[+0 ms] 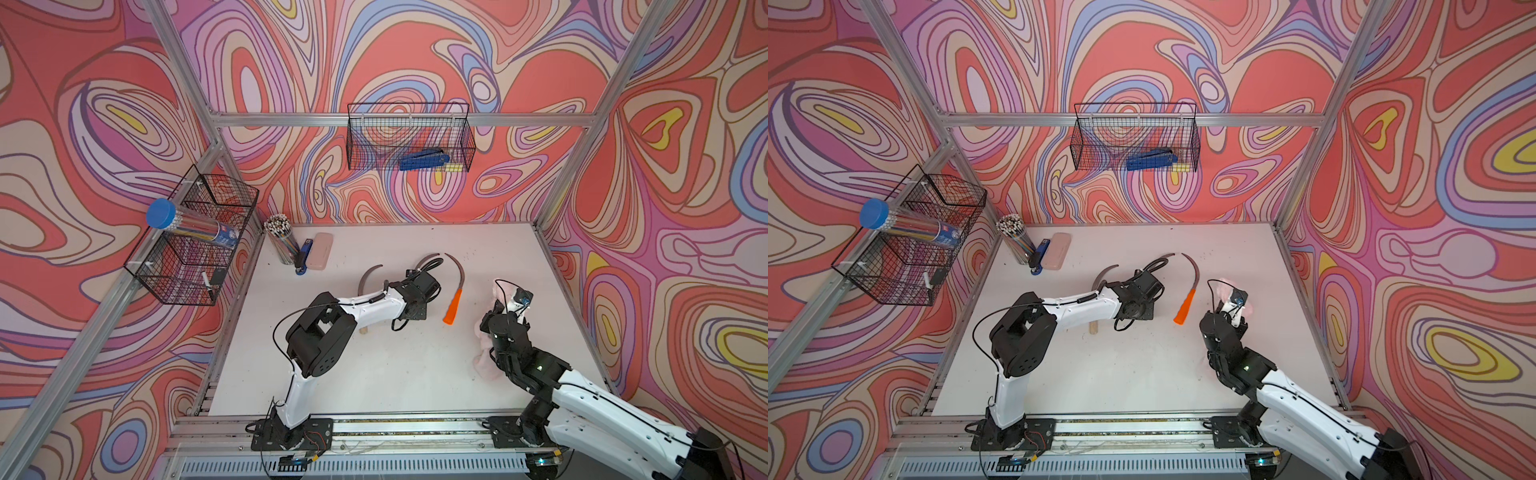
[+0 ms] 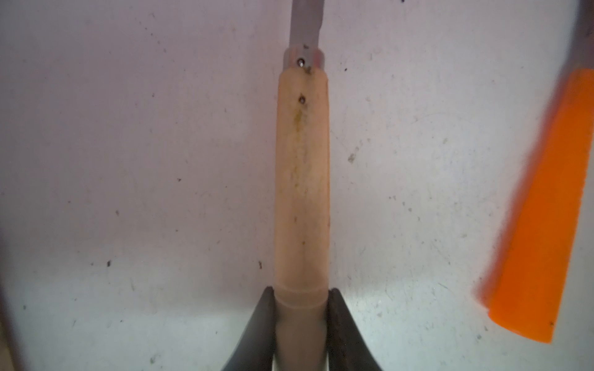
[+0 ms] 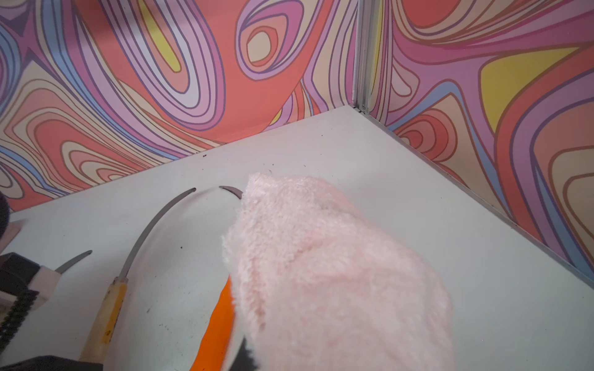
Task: Wipe small sickles with rags
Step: Place the small sickle at the center of the board, then pick up the small sickle from the center of the board.
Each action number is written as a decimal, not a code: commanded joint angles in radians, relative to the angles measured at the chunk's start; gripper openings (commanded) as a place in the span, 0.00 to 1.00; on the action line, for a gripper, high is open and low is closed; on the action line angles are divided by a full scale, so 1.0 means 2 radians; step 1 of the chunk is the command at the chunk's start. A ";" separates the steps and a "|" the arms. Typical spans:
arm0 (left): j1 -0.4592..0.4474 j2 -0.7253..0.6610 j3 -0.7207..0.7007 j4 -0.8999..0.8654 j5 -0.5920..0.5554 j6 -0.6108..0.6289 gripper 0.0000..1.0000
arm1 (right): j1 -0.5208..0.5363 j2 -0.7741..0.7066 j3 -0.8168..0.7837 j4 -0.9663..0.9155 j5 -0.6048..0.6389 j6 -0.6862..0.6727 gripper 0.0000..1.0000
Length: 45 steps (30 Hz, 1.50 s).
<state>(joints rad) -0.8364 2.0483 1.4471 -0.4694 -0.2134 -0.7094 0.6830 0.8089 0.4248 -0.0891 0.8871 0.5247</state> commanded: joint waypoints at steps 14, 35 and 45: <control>-0.004 0.030 0.038 -0.039 -0.010 0.024 0.48 | -0.063 -0.009 -0.034 0.066 -0.063 -0.010 0.00; -0.013 -0.425 -0.369 0.260 -0.128 0.069 0.94 | -0.068 0.014 -0.029 0.069 -0.086 -0.011 0.00; 0.011 -0.528 -0.559 0.383 -0.190 0.055 1.00 | -0.070 0.024 -0.026 0.074 -0.096 -0.014 0.00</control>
<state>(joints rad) -0.8345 1.0016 0.4034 0.1280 -0.5838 -0.6106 0.5488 0.8505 0.3660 0.0383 0.7025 0.5091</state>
